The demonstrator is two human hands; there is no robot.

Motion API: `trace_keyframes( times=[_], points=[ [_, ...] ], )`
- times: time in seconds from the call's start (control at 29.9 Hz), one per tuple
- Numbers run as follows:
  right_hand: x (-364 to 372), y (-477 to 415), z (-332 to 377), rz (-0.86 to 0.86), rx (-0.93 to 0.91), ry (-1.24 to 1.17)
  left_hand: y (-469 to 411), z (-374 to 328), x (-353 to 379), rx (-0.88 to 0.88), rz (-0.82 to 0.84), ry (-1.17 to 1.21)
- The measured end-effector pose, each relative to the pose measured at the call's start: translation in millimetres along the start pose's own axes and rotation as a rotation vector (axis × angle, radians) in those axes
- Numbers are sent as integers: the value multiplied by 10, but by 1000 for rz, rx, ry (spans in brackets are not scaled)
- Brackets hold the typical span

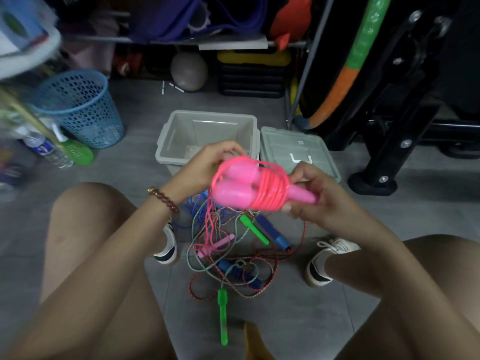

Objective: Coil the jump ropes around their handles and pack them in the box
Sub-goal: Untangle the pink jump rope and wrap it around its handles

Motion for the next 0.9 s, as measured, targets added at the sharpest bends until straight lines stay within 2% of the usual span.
trace_keyframes(
  times=[0.13, 0.27, 0.37, 0.5, 0.63, 0.8, 0.9],
  points=[
    [-258, -29, -10, -301, 52, -46, 0, 21, 101, -92, 32, 11],
    [-289, -55, -50, -431, 35, -6, 58, 137, 332, -154, 190, -125],
    [-284, -61, -12, -490, 27, -14, 74, 150, 391, -184, 235, -187],
    [-340, -63, 4, -596, 23, -47, 50, 177, 333, -170, 179, -373],
    [-429, -49, -41, -695, 78, -8, 31, 128, 256, -104, 48, -295],
    [-541, -54, -101, -790, 99, 96, 63, 150, 294, -186, 67, -209],
    [-577, -29, -95, -820, 84, 294, 74, 113, 318, -195, 116, -295]
  ],
)
Point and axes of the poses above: each hand's wrist, its own y-axis away from the middle knuckle, its own x-axis out of the palm, z = x × y, the point moved 5 cm from there along -y, towards the middle knuckle, and after that the axes turned 8 degrees about y, right-handed, at the moved point
